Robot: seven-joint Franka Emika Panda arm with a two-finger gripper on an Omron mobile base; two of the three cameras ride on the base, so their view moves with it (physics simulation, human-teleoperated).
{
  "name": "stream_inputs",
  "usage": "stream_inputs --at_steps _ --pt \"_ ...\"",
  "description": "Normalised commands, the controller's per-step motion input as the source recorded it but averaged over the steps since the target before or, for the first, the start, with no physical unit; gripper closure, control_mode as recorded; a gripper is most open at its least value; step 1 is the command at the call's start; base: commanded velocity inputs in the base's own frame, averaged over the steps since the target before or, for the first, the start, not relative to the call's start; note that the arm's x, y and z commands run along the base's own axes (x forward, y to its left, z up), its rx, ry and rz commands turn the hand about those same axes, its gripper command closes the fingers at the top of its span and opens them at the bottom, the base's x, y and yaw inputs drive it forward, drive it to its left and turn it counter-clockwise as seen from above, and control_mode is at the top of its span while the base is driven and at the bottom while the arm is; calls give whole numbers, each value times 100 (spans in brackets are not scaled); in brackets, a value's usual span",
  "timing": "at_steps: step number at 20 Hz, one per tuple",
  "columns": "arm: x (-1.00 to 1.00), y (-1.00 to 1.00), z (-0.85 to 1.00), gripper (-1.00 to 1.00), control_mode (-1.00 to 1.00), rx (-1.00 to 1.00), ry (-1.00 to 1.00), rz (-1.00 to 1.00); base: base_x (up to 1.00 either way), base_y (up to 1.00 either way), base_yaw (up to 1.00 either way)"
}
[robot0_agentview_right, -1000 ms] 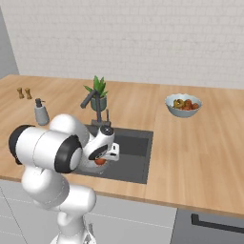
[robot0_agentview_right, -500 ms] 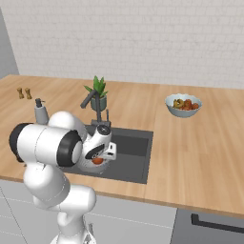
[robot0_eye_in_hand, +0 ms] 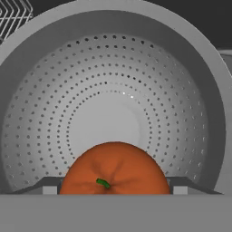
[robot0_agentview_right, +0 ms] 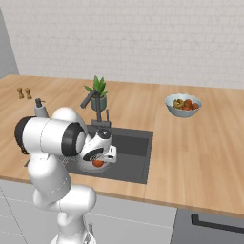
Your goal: Put the colander in the sink, put the orange in the colander, and turn on the sink faucet and pour water over the colander.
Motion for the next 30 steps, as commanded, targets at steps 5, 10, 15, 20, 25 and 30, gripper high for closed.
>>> stream_inputs --at_steps 5,10,15,20,25,30 --pt "0 0 0 -100 -100 0 0 0 0 0 0" --pt "0 0 0 -100 -100 0 0 0 0 0 0" --pt "0 0 0 -100 -100 0 0 0 0 0 0" --pt "0 0 19 -100 -100 0 -3 0 0 0 0" --pt "0 0 69 -100 -100 1 -18 0 0 0 0" --pt "0 -4 83 -100 -100 5 -22 0 0 0 0"
